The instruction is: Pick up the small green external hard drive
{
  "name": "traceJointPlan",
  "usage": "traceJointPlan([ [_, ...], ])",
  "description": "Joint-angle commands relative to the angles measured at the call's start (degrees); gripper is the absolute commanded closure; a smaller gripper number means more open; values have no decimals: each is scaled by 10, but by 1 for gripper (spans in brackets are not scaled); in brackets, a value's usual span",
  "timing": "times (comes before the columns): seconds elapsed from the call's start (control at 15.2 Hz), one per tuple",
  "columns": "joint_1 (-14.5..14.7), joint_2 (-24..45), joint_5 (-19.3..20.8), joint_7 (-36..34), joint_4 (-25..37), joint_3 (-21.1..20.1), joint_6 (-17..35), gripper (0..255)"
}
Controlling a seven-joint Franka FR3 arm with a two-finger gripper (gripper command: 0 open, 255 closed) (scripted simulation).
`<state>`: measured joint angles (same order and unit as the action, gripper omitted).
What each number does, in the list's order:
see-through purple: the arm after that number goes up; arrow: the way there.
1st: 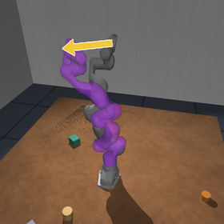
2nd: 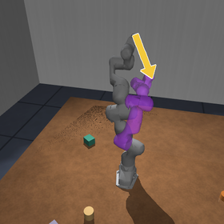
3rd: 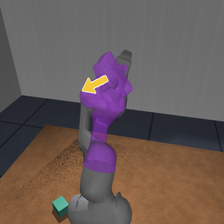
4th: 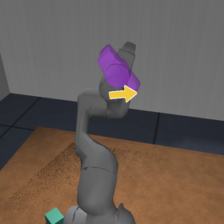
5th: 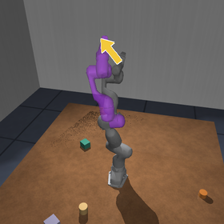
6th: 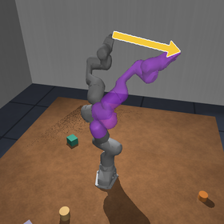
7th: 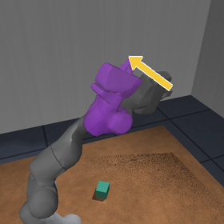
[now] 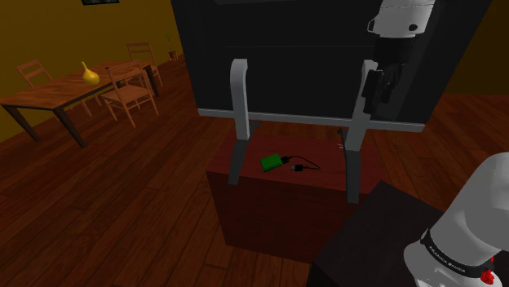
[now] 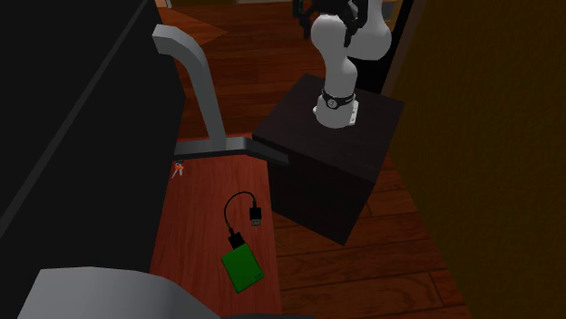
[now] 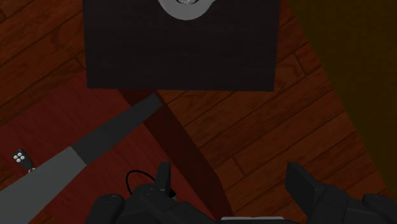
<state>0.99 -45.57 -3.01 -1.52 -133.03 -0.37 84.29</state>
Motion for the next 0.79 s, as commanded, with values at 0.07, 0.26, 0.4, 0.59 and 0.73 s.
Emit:
traceJointPlan([
  [0.07,1,11,6,12,-8,4,18,0],
  [0.26,3,47,22,46,-29,16,71,0],
  [0.4,5,75,32,68,-39,24,107,0],
  [0.59,7,123,46,99,-48,34,160,0],
  [0.73,8,158,54,119,-50,41,195,0],
])
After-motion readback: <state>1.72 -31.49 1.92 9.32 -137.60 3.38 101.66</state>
